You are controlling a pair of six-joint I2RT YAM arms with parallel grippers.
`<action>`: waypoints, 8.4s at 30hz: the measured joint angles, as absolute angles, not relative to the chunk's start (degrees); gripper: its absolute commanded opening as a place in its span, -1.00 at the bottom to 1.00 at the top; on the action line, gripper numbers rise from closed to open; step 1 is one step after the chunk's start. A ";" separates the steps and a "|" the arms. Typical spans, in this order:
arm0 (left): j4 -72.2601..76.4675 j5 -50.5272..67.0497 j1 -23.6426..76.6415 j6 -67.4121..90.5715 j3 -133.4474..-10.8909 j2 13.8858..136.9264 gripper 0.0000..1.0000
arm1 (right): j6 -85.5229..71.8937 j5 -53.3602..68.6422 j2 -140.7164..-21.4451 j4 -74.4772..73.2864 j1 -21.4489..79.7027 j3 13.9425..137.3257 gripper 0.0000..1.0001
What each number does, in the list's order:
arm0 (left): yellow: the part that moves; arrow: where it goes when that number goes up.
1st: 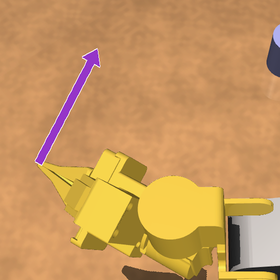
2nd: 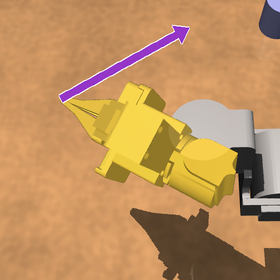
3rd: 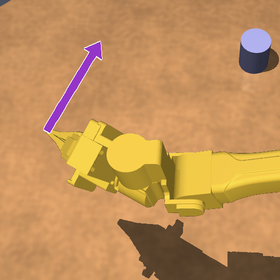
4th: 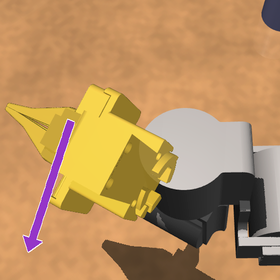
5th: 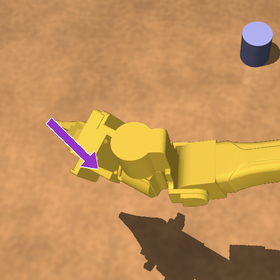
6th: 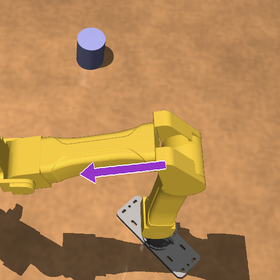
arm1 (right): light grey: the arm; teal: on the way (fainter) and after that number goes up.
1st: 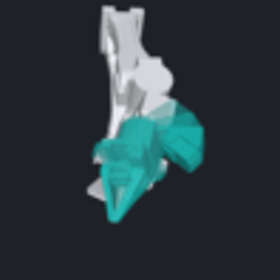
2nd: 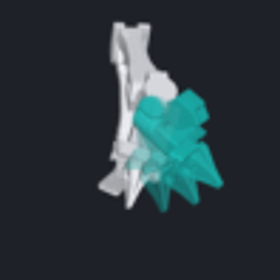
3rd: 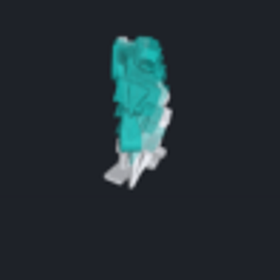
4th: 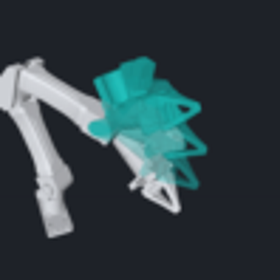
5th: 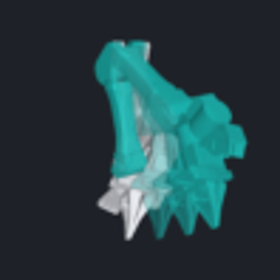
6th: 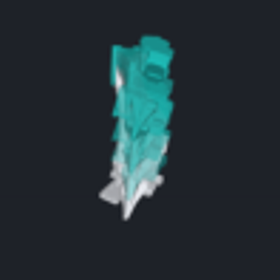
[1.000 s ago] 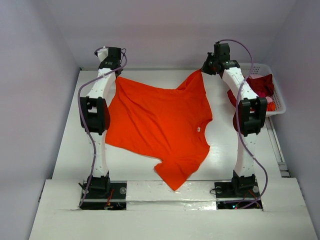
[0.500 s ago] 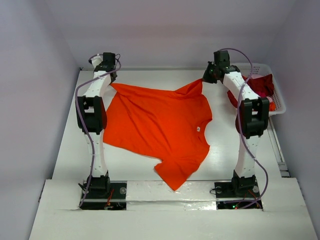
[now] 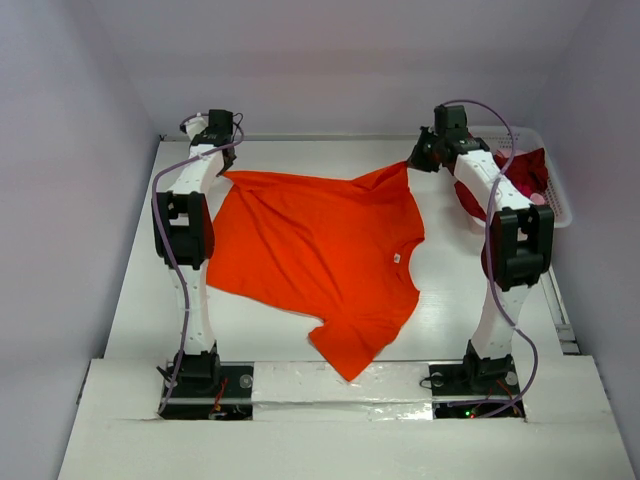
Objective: Fold and stack the t-shirts
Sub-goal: Flatten the tshirt out, then fold the tshirt
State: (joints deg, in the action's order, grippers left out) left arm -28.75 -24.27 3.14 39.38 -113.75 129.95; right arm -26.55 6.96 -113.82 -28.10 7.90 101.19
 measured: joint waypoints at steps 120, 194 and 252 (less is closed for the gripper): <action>-31.86 -22.46 0.99 40.82 -95.98 112.75 -1.00 | -32.12 9.19 -81.47 -24.49 7.90 57.43 -1.00; -32.42 -21.41 0.99 40.29 -85.49 106.98 -0.80 | -32.47 13.06 -70.26 -26.87 10.22 44.75 -0.47; -27.81 -13.15 8.38 36.97 -94.98 124.18 -1.00 | -34.63 9.52 -99.90 -24.84 21.15 60.27 -1.00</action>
